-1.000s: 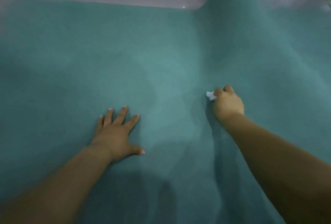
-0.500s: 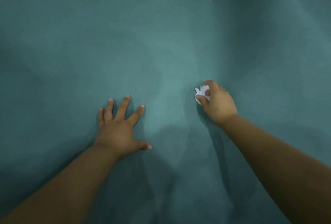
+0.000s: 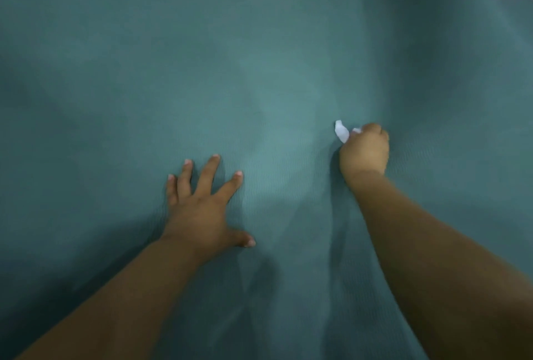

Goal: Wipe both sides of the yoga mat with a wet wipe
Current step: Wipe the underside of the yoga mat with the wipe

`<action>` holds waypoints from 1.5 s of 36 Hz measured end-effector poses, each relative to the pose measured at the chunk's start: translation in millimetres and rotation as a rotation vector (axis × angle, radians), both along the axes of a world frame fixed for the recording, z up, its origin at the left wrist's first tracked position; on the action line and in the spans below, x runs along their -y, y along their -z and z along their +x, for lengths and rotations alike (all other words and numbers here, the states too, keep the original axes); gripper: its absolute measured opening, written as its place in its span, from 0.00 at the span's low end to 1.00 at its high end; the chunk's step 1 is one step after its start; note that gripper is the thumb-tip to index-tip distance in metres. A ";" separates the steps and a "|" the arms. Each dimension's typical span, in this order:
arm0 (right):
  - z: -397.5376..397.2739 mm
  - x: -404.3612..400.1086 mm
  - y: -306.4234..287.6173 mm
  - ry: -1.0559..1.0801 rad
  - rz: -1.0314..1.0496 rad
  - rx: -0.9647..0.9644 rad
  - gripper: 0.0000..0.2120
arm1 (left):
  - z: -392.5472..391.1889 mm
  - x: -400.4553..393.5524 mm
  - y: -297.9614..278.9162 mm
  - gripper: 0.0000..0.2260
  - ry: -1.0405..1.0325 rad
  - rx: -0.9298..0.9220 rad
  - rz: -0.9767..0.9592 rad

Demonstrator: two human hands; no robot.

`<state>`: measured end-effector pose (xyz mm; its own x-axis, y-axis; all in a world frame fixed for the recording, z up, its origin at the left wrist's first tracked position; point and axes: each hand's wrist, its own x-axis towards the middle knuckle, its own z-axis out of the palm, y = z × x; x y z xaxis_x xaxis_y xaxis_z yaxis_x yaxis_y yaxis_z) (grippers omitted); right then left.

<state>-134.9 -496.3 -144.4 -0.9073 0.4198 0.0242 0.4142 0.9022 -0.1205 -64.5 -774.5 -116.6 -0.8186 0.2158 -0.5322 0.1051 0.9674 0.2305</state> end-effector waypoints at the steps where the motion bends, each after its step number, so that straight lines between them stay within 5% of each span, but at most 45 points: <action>1: -3.5 18.5 -2.9 0.007 -0.006 0.007 0.14 | 0.1 0.4 0.7 0.51 -0.006 -0.003 0.005; 4: -14.1 74.9 -10.1 -0.214 -0.124 -0.195 0.11 | 0.1 0.8 2.2 0.52 -0.014 -0.008 0.017; 7: -4.2 117.1 0.6 -0.613 -0.117 0.000 0.11 | 1.1 1.1 2.7 0.52 -0.015 -0.016 0.018; 10: 8.8 120.8 -1.4 -0.777 -0.206 0.041 0.09 | 2.0 1.2 2.8 0.52 -0.008 -0.027 0.027; 13: 1.1 85.0 -5.2 -0.911 -0.061 0.103 0.15 | 2.1 2.4 3.1 0.51 -0.011 -0.030 0.041; 18: 6.2 -6.8 -1.8 -0.252 0.016 0.128 0.21 | 4.4 4.1 4.7 0.51 -0.015 -0.033 0.051; 21: 21.3 -5.2 6.1 -0.040 -0.009 0.103 0.20 | 3.5 2.8 3.7 0.51 -0.021 -0.022 0.053; 27: 82.4 94.4 6.9 -0.401 -0.255 0.062 0.17 | 4.6 1.5 -0.1 0.52 -0.002 -0.005 0.022; 31: 97.0 78.4 -17.2 -0.619 -0.202 0.156 0.13 | 5.7 6.4 -3.8 0.56 0.117 0.052 -0.049; 34: 86.6 30.7 -29.6 -0.462 -0.048 0.331 0.13 | 9.2 12.1 -6.3 0.57 0.165 0.063 -0.062; 40: 87.0 11.6 -10.1 0.024 -0.072 0.138 0.18 | 12.4 7.2 -4.6 0.57 0.140 0.064 -0.048; 45: 119.0 106.3 -15.3 -0.385 -0.186 0.248 0.14 | 11.4 6.2 -4.3 0.57 0.133 0.053 -0.051; 49: 138.1 104.1 -33.9 -0.718 -0.188 0.346 0.14 | 11.6 6.6 -5.4 0.56 0.143 0.044 -0.062; 54: 127.0 13.9 -22.4 -0.267 -0.098 0.250 0.13 | 13.9 7.4 -5.0 0.56 0.141 0.050 -0.051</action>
<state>-7.9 -510.3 -122.0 -0.9580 0.1567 -0.2402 0.1931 0.9717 -0.1362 -50.6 -782.0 -111.5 -0.7543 0.2984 -0.5849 0.2301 0.9544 0.1902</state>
